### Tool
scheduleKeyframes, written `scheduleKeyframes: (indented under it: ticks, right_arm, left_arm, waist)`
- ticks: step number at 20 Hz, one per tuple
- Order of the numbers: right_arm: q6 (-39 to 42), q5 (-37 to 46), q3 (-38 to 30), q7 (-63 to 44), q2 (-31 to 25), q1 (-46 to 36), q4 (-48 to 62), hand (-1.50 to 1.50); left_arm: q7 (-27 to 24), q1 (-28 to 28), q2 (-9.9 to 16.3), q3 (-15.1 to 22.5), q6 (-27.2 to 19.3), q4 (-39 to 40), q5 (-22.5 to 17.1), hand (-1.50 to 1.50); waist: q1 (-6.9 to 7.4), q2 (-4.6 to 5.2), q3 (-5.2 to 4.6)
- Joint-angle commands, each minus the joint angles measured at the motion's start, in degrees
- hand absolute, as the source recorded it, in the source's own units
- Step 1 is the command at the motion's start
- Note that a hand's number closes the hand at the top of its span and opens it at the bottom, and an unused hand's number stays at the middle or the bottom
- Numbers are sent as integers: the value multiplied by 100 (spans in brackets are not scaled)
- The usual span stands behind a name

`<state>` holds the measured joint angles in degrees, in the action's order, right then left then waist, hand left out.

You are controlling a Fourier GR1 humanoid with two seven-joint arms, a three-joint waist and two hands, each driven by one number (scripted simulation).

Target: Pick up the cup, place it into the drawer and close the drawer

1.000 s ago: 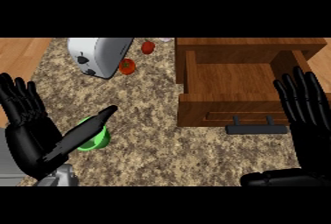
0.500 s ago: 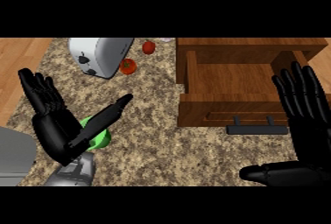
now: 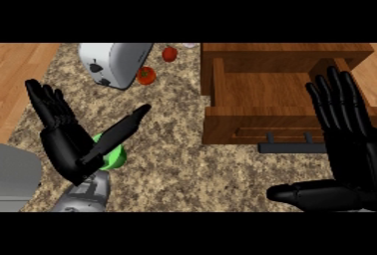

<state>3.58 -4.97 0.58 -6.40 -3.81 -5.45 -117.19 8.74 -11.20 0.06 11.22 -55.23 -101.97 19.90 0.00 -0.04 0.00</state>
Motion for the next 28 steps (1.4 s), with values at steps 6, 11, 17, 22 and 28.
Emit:
scheduleKeyframes:
  ticks: [6,11,17,22,28]
  right_arm:
    - [481,-488,-534,214,-348,86,192,-150]
    - [41,-32,-27,-231,-18,22,-222,-150]
    - [176,-176,-80,-28,29,395,-372,-150]
    - [51,-204,-299,-342,-106,-402,51,-150]
    - [192,-387,-535,-289,-224,-643,351,-150]
  left_arm:
    - [-459,679,-6,286,-540,119,-491,-150]
    - [-898,1294,-6,361,-527,-119,-942,-150]
    - [-1948,1490,-6,-7,-496,450,-1946,-150]
    - [-2596,1550,60,-464,-78,875,-2600,-150]
    - [-4140,1836,-6,-469,436,1702,-3924,-150]
  waist:
    - [-3,3,1]
    - [10,-3,-1]
    - [-3,-2,-2]
    - [17,2,-1]
    - [35,8,-4]
